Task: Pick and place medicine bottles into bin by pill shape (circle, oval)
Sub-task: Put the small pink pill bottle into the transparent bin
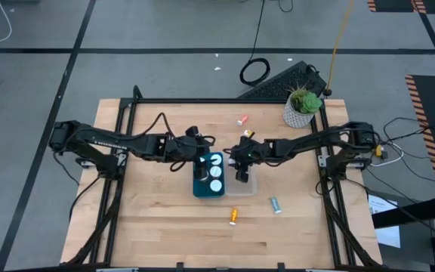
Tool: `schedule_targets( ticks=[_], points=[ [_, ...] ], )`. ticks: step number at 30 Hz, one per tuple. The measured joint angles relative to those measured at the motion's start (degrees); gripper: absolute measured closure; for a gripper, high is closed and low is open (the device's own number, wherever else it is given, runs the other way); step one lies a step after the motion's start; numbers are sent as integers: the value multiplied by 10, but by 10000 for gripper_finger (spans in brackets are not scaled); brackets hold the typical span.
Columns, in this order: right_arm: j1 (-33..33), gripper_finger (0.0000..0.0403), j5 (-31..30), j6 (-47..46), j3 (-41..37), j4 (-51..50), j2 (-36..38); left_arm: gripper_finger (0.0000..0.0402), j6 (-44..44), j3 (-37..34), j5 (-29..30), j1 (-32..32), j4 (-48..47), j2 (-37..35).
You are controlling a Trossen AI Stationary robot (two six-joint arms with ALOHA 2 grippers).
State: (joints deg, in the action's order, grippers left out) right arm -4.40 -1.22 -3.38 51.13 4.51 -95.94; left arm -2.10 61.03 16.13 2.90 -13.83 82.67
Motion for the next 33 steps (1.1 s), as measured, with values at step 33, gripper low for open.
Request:
schedule_targets(
  ticks=[33],
  points=[
    [-37, 187, -34, 75, 0, -103, 194, 131, 0, 0, -12, 2, -1, 0]
  ],
)
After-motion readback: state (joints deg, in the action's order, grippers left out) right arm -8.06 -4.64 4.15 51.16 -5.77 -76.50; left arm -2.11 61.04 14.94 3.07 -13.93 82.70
